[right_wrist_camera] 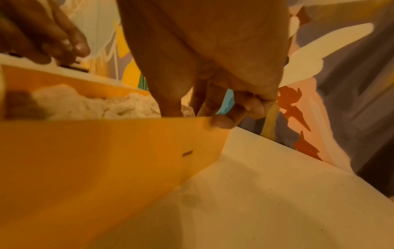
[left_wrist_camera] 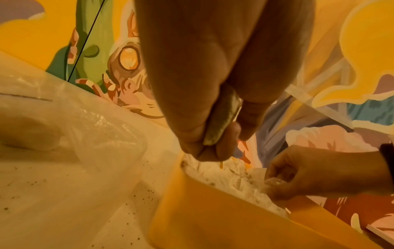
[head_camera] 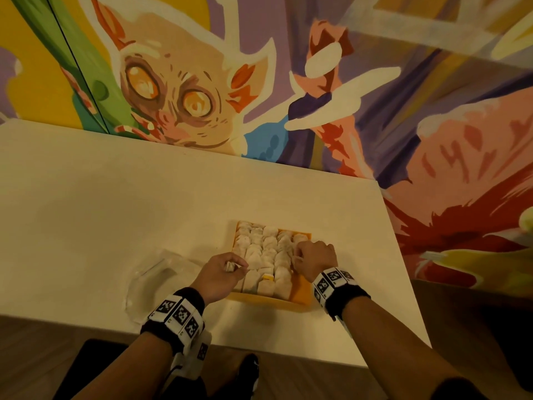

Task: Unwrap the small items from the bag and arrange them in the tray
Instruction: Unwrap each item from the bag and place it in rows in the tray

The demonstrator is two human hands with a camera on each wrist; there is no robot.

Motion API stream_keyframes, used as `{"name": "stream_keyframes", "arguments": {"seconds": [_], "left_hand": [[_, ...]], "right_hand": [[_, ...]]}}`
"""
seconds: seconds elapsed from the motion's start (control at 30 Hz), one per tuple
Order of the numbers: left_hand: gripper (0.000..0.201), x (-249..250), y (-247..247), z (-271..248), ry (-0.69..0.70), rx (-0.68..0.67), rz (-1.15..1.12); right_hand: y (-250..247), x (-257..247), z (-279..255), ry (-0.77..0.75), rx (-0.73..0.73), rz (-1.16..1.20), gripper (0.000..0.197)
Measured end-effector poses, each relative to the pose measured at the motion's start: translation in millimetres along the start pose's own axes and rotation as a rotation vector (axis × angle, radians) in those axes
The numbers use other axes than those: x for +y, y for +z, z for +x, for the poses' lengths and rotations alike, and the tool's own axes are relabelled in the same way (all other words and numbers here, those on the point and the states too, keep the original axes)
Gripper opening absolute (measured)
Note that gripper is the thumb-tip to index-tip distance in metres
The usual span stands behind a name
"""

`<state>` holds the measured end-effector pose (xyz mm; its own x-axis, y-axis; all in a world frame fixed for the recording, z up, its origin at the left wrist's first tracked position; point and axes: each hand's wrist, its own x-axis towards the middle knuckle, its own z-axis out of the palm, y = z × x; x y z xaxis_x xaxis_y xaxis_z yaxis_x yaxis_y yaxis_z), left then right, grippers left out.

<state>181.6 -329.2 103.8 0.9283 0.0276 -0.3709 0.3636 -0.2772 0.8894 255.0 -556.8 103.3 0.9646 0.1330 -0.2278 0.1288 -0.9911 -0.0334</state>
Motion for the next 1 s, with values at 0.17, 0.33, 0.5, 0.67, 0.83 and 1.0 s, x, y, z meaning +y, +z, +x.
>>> {"name": "stream_keyframes", "arguments": {"seconds": [0.17, 0.33, 0.5, 0.67, 0.83, 1.0], "left_hand": [[0.008, 8.1, -3.5, -0.9, 0.000, 0.010, -0.012], [0.012, 12.1, -4.7, -1.2, -0.020, 0.003, -0.039], [0.033, 18.2, -6.8, -3.5, -0.048, -0.069, -0.186], [0.048, 26.5, -9.5, -8.7, 0.001, -0.187, -0.333], [0.056, 34.4, -9.3, -16.0, 0.025, -0.259, -0.350], [0.054, 40.0, -10.1, -22.6, 0.081, -0.297, -0.302]], "right_hand": [[4.8, -2.8, 6.1, -0.025, -0.069, -0.072, 0.018], [4.7, -2.3, 8.5, -0.020, -0.078, -0.036, 0.020], [-4.8, -2.4, 5.7, -0.009, -0.015, 0.007, 0.021], [-15.9, -4.8, -3.5, -0.015, 0.184, -0.017, 0.020], [-35.0, -30.9, -23.7, -0.188, 0.304, 0.670, 0.006], [-51.5, -65.3, -53.3, -0.471, 0.052, 0.928, 0.015]]}}
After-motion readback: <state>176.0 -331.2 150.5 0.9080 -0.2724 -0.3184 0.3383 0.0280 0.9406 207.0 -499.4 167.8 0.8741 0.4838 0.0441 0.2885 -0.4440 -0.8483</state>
